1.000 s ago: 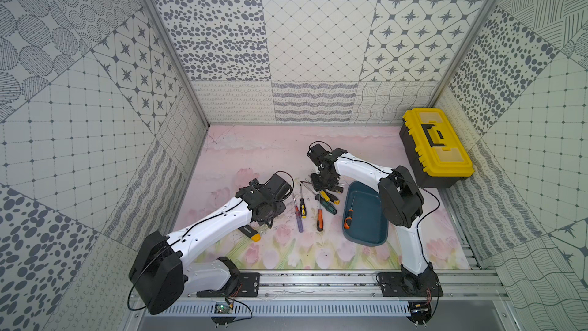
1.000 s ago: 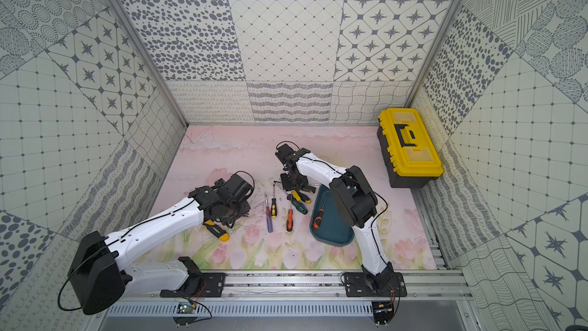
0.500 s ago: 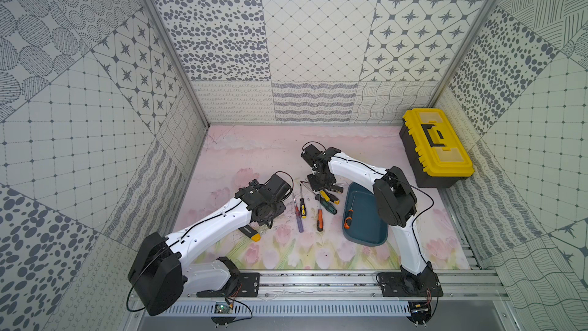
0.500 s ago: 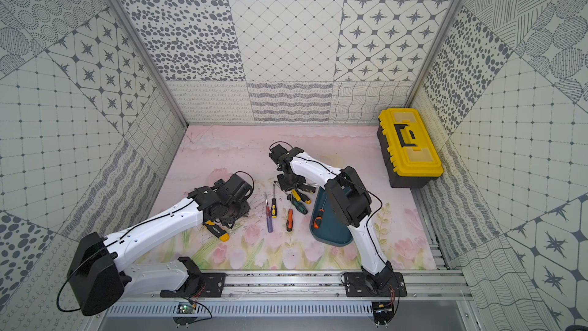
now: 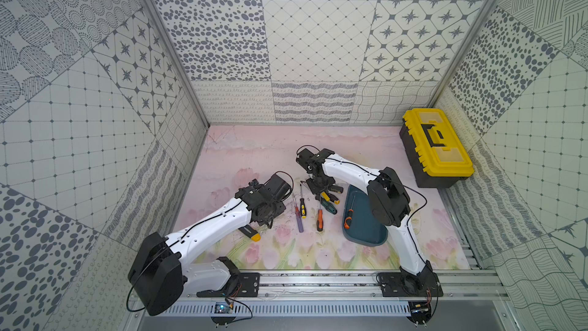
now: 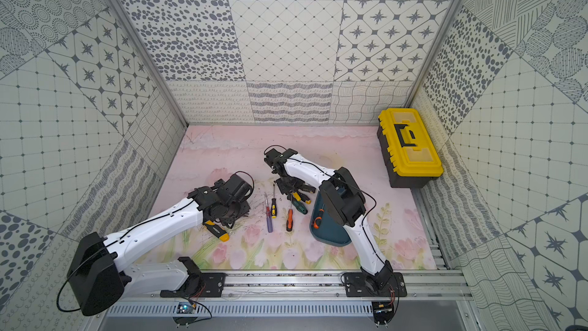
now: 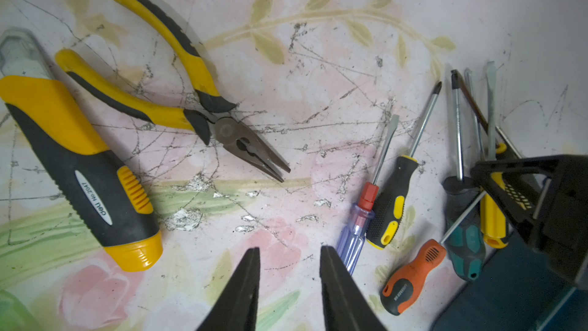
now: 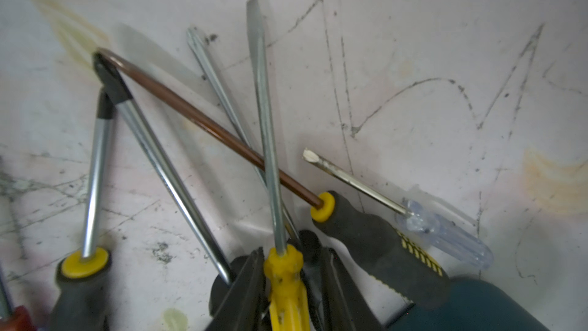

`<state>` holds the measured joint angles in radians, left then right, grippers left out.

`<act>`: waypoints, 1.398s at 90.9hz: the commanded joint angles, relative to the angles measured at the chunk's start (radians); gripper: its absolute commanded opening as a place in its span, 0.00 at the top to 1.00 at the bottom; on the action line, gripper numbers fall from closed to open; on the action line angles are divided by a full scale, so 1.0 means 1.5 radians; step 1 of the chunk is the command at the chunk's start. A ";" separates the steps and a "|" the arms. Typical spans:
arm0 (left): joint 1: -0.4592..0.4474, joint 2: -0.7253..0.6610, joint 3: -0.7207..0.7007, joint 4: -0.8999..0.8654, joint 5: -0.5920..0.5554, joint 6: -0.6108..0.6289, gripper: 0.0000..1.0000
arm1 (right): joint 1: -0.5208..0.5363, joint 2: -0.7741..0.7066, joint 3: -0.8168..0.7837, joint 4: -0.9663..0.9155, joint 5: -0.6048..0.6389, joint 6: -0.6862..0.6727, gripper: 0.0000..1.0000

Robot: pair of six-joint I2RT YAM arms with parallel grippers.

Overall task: Put the screwdriver on the desktop into the storage box
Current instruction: Pick up the screwdriver from the center of the board, then place the screwdriver in the storage box.

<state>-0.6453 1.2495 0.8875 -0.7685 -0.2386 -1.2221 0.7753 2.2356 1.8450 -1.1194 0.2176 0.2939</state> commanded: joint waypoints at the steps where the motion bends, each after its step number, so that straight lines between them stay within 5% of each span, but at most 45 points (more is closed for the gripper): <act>1: 0.002 -0.003 -0.001 -0.008 -0.007 -0.005 0.64 | 0.005 0.023 0.023 -0.015 0.030 -0.013 0.69; 42: 0.002 -0.009 -0.001 -0.017 -0.013 -0.011 0.64 | 0.005 0.024 0.051 -0.016 0.050 -0.002 0.84; 75: 0.000 0.005 0.002 -0.015 0.000 0.031 0.63 | -0.004 -0.057 0.012 0.052 0.030 0.094 0.96; 98: -0.047 0.050 0.033 0.008 0.014 0.142 0.61 | -0.032 -0.267 -0.152 0.131 0.034 0.215 0.98; 127: -0.171 0.191 0.152 0.055 0.040 0.245 0.57 | -0.130 -0.611 -0.519 0.133 -0.005 0.364 0.98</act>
<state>-0.8265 1.4437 1.0302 -0.7372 -0.2211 -0.9989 0.6312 1.4044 1.2263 -0.9257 0.2508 0.7238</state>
